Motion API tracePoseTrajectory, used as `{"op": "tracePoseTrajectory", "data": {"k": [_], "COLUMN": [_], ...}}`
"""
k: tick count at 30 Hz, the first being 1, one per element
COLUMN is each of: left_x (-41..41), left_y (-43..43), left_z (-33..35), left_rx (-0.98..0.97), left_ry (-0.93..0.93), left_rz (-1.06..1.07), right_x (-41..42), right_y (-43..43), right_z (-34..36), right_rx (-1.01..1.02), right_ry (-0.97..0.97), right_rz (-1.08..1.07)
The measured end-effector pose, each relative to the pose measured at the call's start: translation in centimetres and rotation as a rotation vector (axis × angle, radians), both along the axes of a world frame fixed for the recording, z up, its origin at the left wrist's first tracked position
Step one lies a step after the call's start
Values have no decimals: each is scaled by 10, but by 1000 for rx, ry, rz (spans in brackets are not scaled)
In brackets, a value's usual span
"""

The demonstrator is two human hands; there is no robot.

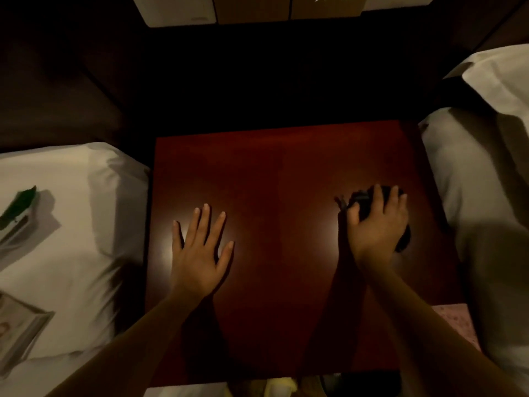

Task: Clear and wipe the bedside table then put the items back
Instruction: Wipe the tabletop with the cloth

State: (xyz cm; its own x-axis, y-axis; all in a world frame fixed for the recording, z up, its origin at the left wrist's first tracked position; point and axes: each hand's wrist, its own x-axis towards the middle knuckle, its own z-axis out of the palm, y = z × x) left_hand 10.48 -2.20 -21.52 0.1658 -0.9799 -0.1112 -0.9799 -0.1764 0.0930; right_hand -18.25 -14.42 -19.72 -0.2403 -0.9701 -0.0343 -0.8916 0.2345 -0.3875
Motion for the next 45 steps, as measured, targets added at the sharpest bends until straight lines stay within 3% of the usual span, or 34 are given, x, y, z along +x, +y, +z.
{"op": "tracePoseTrajectory", "data": {"k": [13, 23, 31, 37, 45], "left_x": [1, 1, 1, 1, 1], "left_y": [0, -1, -1, 0, 2], "left_z": [-1, 2, 2, 0, -3], "left_rx": [4, 41, 25, -20, -35], "left_ry": [41, 51, 52, 54, 39], "left_rz": [-13, -15, -13, -14, -16], "right_x": [122, 256, 269, 235, 156], "right_y": [-59, -69, -88, -93, -78], "right_z": [-6, 8, 13, 7, -1], "right_rx": [-54, 66, 125, 86, 56], "right_ry": [-43, -106, -97, -57, -43], "right_rz": [306, 840, 1270, 1302, 1119]}}
